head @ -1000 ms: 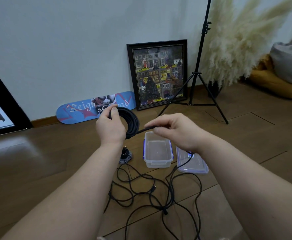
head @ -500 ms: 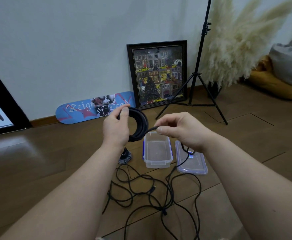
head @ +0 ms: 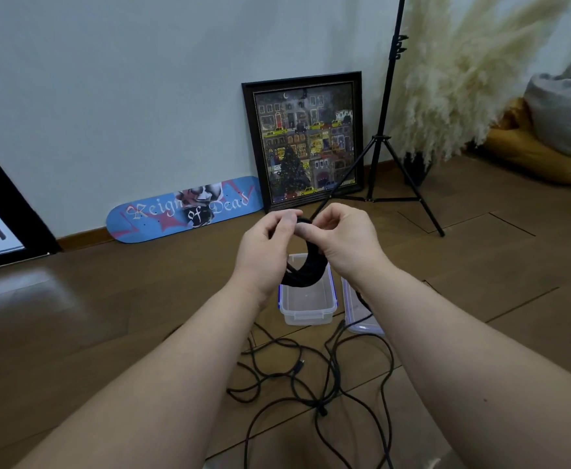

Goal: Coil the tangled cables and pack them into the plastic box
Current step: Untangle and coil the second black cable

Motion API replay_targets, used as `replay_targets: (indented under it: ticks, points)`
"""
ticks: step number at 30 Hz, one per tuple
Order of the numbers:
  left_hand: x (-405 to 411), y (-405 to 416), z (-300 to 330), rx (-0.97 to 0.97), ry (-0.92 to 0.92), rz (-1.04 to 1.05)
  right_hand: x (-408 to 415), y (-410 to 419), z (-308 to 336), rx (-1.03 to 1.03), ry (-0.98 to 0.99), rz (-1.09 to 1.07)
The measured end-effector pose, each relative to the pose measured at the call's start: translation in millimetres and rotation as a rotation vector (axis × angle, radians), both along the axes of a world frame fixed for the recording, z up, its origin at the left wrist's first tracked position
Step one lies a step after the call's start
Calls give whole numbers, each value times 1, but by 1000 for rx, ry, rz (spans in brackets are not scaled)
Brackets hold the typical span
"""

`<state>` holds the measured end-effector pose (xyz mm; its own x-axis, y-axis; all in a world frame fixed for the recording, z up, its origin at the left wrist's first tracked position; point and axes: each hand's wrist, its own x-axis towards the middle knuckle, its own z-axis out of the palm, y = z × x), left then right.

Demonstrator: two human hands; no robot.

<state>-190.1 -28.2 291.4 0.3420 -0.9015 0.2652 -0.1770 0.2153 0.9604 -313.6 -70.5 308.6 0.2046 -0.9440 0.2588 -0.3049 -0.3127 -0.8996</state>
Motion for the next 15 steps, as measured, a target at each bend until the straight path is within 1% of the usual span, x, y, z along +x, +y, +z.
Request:
replay_targets:
  ticks: [3,6,9,11,14,15]
  points:
    - [-2,-2,-2,-23,-13,44,-2,1,1,-28,122,-23]
    - [3,0,3,-30,34,118,-13,-4,1,44,117,116]
    - [18,3,9,-45,122,226,-31,-7,-4,125,132,178]
    - [25,3,9,-63,167,249,-34,-5,-3,147,36,186]
    - [23,4,12,-72,186,268,-23,-1,6,215,-239,173]
    - [22,3,13,-77,200,274,-17,1,6,254,-293,168]
